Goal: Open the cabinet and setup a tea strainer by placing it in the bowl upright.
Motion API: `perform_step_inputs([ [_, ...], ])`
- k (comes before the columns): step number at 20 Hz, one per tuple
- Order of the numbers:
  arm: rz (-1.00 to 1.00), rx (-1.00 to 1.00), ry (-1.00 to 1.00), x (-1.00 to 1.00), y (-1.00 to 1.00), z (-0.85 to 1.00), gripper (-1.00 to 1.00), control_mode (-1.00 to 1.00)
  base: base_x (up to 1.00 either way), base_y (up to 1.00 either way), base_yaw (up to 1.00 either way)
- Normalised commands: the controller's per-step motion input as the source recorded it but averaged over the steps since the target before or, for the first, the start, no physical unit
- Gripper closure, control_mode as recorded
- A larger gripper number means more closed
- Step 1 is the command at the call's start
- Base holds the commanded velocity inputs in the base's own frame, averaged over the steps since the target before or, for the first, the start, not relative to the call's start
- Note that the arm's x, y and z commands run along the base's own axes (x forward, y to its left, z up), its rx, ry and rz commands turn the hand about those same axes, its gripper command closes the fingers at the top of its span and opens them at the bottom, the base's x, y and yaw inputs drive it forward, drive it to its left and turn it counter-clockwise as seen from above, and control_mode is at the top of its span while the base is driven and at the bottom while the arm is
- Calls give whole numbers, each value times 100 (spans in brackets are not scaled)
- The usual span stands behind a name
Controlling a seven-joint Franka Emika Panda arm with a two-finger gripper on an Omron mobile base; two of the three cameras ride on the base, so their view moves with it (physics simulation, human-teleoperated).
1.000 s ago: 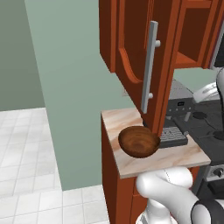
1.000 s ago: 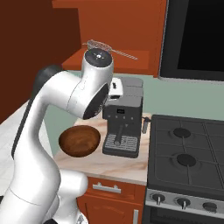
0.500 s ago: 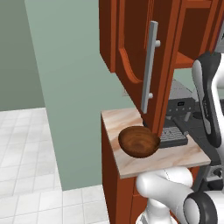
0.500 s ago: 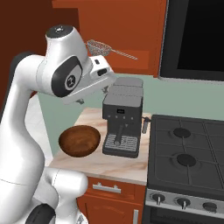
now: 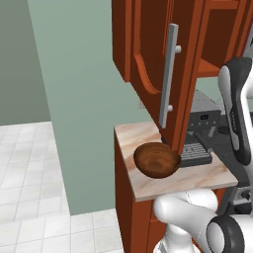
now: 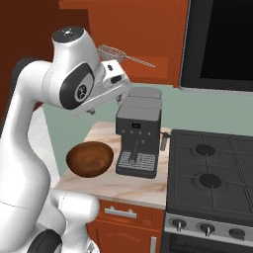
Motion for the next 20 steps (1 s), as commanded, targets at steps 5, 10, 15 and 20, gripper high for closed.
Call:
perform_step_inputs([
  [5,5,5,-1,33,26,38,-100,-100,0,0,0],
  [10,5,5,0,28,18,46,-100,-100,0,0,0],
  [15,3,6,0,36,18,31,-100,-100,0,0,0],
  [20,9,8,0,53,0,1,-100,-100,0,0,0],
])
